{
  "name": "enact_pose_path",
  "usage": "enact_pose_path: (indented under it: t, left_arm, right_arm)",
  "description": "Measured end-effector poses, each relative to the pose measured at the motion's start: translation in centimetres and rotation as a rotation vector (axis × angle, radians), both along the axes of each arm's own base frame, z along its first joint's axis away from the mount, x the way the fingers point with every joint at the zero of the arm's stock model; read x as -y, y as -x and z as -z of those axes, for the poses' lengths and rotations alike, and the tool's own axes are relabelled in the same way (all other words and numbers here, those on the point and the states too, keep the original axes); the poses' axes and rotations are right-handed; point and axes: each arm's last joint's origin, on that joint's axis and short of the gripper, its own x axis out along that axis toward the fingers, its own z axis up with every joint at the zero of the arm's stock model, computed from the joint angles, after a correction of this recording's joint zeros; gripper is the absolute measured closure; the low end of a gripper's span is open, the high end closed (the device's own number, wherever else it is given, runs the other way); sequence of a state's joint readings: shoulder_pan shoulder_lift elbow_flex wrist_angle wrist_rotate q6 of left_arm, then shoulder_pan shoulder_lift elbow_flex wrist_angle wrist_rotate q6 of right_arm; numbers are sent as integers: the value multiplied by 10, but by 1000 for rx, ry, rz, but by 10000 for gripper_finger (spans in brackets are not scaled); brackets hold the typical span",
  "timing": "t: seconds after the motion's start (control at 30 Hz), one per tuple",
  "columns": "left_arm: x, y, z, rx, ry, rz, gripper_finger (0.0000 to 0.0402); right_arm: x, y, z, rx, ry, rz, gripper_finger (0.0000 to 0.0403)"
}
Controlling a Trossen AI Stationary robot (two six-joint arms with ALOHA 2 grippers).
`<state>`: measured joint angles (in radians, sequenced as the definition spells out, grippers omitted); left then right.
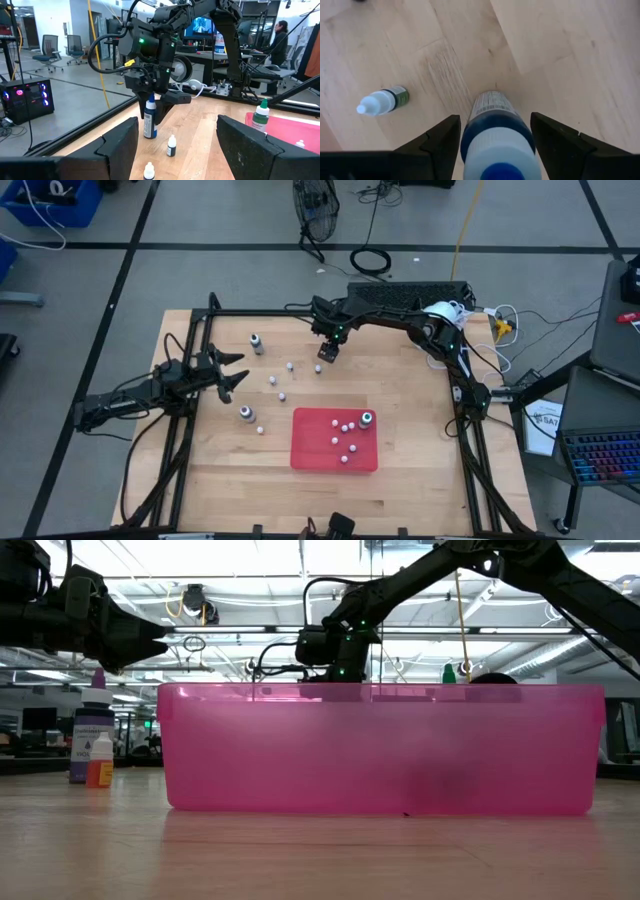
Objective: Pick & Place food coloring
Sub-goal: Put the large blue food coloring bottle into the red bin
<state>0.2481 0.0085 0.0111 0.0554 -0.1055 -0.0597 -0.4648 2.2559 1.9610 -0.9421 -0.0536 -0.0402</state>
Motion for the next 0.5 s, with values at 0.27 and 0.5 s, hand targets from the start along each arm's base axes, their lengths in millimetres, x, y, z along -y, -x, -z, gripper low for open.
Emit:
enact_pose_path:
  t: [0.27,0.5]
  left_arm:
    - [0,0,0,0,0,0,133]
    - [0,0,0,0,0,0,133]
  right_arm:
    - [0,0,-2,4,3,-2,177]
    - [0,0,-12,43,22,0,177]
